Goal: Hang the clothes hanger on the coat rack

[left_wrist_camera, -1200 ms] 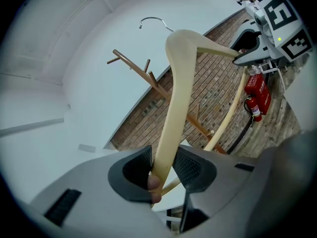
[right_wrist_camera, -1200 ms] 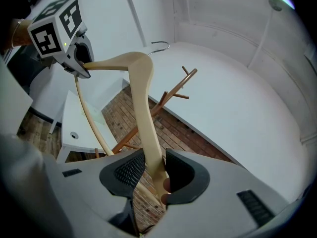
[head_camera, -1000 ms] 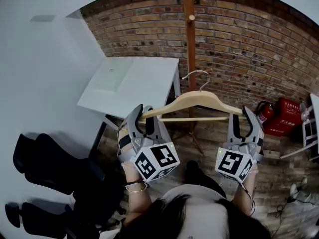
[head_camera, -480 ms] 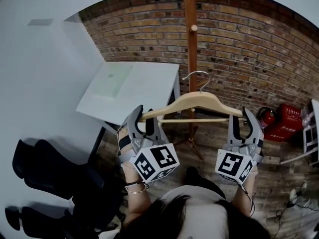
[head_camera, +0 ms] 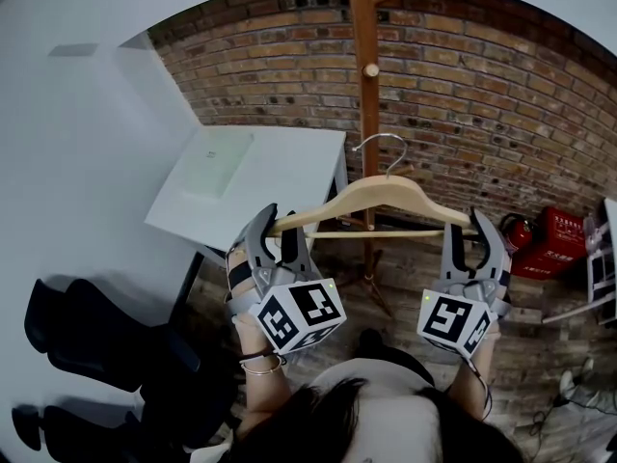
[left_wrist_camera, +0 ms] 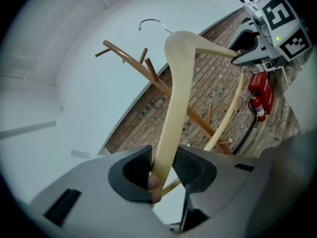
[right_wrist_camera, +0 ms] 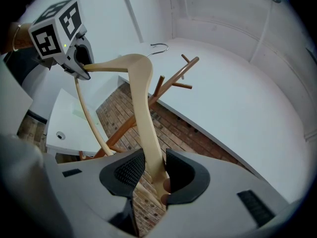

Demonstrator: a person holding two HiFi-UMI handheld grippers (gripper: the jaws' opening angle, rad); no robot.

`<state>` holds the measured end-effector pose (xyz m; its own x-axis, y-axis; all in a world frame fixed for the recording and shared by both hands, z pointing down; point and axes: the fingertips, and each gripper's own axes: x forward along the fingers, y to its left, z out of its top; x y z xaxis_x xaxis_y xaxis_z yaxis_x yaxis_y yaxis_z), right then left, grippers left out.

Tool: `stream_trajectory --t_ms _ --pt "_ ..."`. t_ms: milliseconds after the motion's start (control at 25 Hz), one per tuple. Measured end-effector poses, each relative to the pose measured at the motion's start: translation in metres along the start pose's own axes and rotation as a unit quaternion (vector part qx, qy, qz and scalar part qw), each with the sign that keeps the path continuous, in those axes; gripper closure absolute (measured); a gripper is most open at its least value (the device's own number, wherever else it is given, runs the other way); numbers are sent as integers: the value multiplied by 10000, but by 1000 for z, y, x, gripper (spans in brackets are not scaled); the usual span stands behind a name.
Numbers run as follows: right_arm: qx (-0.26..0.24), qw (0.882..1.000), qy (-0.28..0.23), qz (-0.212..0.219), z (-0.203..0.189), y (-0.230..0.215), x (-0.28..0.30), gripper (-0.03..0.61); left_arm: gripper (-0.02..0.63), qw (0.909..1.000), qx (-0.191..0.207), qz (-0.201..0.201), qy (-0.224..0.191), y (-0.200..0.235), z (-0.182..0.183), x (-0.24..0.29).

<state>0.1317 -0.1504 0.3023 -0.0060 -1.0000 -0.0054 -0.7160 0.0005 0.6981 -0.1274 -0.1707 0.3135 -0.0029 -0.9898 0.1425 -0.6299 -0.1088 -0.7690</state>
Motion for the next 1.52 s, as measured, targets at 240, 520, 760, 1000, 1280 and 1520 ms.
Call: stream_trajectory --t_ms 240,520,760,1000,1280,1520 --pt "-25 10000 -78 39 -1 -4 16 434 488 10000 -15 7 33 2 5 13" --pt "-74 9998 -39 170 -3 -7 37 434 488 9997 -198 25 157 6 15 28" --pt "-83 9997 -103 224 -3 -12 54 434 488 9997 -161 2 193 5 18 44" --pt "-99 9996 -118 247 -3 -18 68 434 488 9992 -259 -2 310 6 23 54" --pt "-97 9990 -227 364 -1 -20 81 434 488 9987 -314 81 395 8 26 60" --pt "-117 9985 -330 426 1 -23 88 434 488 9979 -383 172 496 7 27 63"
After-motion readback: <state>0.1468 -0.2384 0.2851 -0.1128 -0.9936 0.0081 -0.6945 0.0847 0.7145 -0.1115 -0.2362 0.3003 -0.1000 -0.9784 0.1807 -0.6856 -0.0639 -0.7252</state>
